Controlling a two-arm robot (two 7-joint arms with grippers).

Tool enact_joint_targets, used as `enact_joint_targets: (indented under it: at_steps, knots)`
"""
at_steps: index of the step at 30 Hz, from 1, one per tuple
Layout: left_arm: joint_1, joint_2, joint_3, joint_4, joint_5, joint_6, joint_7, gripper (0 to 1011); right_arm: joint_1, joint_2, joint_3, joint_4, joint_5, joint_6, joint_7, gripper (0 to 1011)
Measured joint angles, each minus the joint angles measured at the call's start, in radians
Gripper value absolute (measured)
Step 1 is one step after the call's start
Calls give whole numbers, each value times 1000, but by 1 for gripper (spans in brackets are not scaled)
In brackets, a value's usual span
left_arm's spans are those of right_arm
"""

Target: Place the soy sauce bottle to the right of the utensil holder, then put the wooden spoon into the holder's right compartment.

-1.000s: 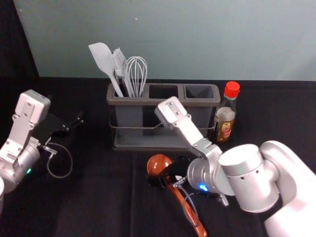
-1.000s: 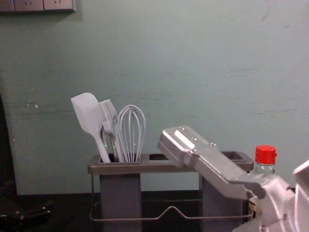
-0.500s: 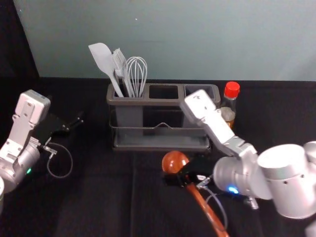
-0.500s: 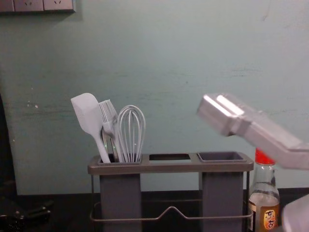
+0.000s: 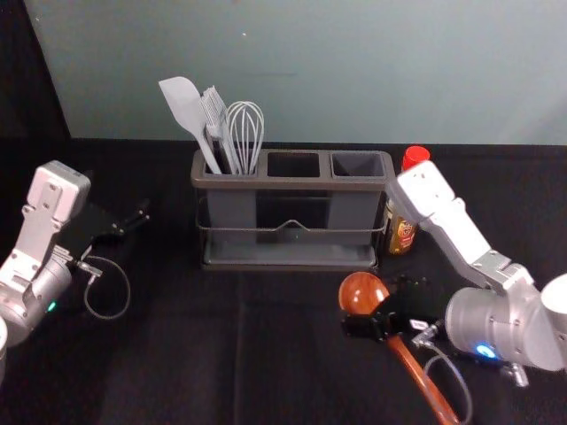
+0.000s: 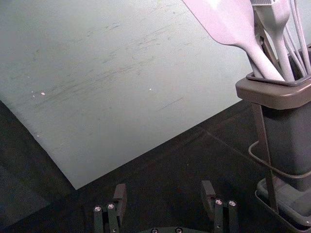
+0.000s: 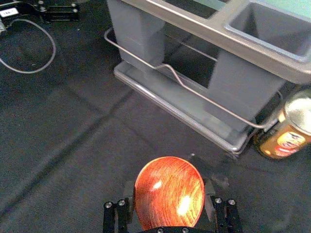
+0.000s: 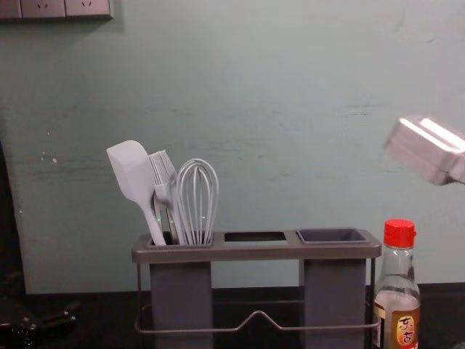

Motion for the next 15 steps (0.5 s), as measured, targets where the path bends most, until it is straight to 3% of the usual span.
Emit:
enact_joint_targets:
  at_steps: [6, 15]
  knots:
    - [0, 0, 0, 0, 0, 0, 0, 1005, -26, 19, 49, 11, 13, -20, 32, 840]
    - [0, 0, 0, 0, 0, 0, 0, 1005, -24, 18, 45, 11, 14, -20, 32, 840]
